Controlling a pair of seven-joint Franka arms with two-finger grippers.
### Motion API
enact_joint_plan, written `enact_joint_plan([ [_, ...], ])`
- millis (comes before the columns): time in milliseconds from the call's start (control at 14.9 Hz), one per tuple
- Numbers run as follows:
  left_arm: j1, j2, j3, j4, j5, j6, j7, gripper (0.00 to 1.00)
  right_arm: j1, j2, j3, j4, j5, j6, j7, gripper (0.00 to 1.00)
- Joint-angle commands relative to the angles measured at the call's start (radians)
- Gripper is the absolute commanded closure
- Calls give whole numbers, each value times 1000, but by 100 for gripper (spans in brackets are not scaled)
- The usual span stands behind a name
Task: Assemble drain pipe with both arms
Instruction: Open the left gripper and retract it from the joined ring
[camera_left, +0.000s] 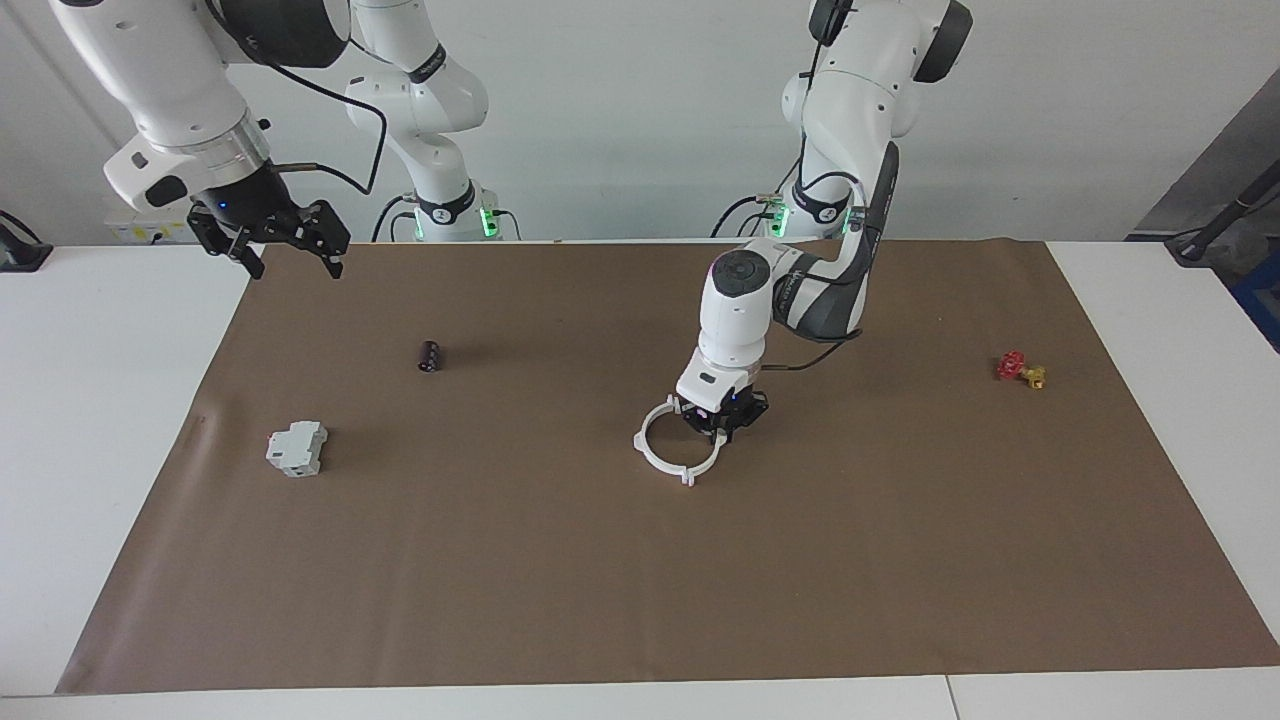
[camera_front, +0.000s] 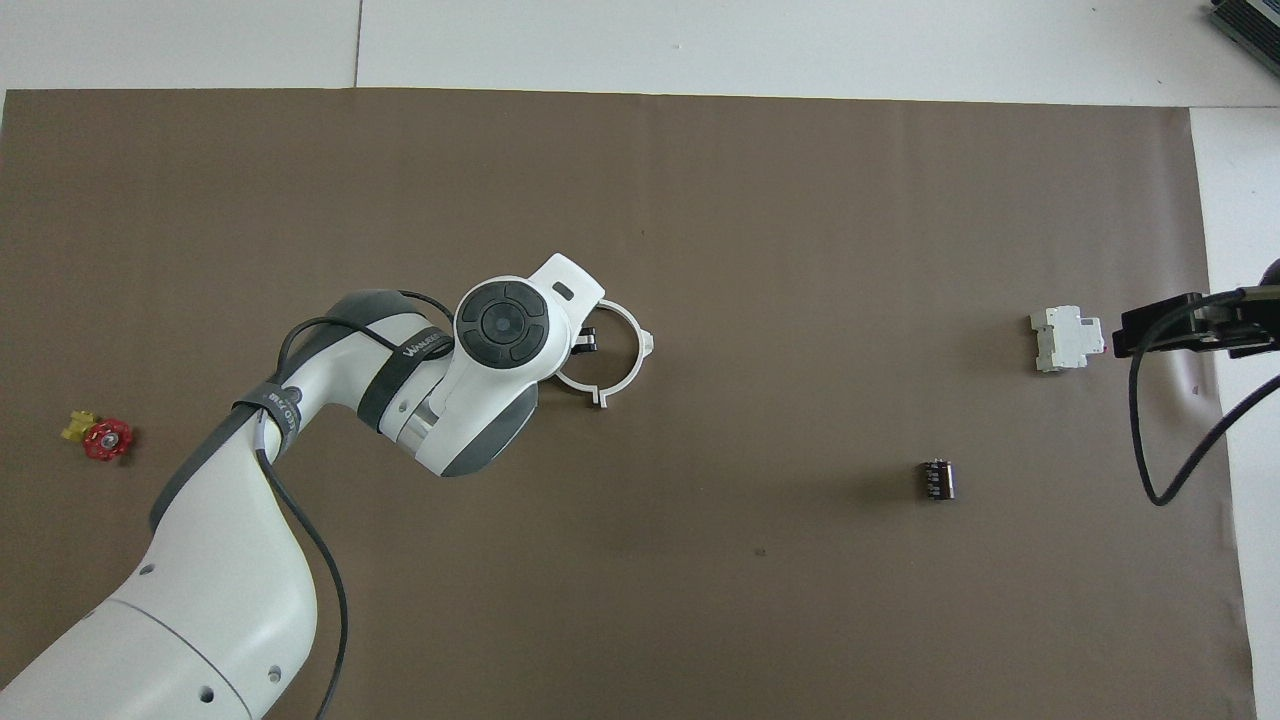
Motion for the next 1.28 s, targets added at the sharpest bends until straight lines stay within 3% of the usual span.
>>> enact_joint_plan([
  [0, -15, -28, 14, -33, 25, 19, -28, 0, -5, -25, 4, -22, 0, -7, -19, 0],
  [336, 0, -42, 14, -22, 25, -7, -25, 0, -5, -25, 4, -22, 0, -7, -19, 0],
  [740, 52, -106, 12, 20, 22, -200, -2, 0, -5, -25, 4, -22, 0, -7, -19, 0],
  [1211, 170, -137, 30, 39, 15, -288, 259, 0, -5, -25, 4, -22, 0, -7, -19, 0],
])
